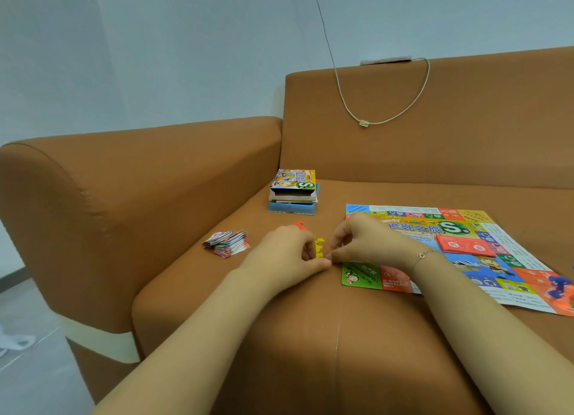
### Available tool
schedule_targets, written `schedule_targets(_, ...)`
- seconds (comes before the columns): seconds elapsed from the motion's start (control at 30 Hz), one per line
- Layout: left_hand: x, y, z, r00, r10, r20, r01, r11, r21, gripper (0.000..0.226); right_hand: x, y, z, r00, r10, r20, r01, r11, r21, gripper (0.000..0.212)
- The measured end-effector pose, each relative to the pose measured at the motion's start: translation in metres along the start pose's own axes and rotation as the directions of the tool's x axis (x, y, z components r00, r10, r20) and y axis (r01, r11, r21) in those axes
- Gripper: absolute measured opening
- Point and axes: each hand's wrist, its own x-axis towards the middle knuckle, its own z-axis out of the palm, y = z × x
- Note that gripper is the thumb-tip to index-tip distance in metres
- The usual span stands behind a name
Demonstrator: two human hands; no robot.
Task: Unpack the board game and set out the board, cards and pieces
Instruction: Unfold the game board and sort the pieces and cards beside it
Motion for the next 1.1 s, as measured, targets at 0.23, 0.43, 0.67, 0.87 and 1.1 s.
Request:
schedule_targets(0.23,-0.003,0.0,-0.003,0.999,0.028,-0.023,-0.027,1.0,0.013,0.014,-0.005,0.006,-0.01,0.999,0.039,0.027,-0.041,0.995,0.089,0.008)
schedule_targets(0.43,-0.003,-0.005,-0.001,0.997,0.067,-0.027,-0.069,0.996,-0.06,0.013,-0.002,0.007,-0.005,0.999,0.021,0.038,-0.022,1.0,0.019,0.009)
schedule_targets(0.67,-0.004,-0.01,-0.009,0.998,0.059,0.036,-0.053,0.985,-0.164,0.015,0.004,0.01,0.002,0.996,0.01,-0.084,-0.017,0.997,-0.081,0.01)
schedule_targets(0.87,-0.008,-0.02,-0.026,0.98,0.009,0.198,0.039,0.971,-0.237,0.025,0.0,0.009,-0.001,0.999,-0.029,-0.038,0.028,0.999,-0.033,0.003)
schedule_targets(1.1,-0.007,-0.019,-0.021,0.987,-0.012,0.162,0.058,0.958,-0.282,0.028,-0.001,0.001,0.005,0.993,-0.11,0.042,0.108,0.993,0.046,0.009)
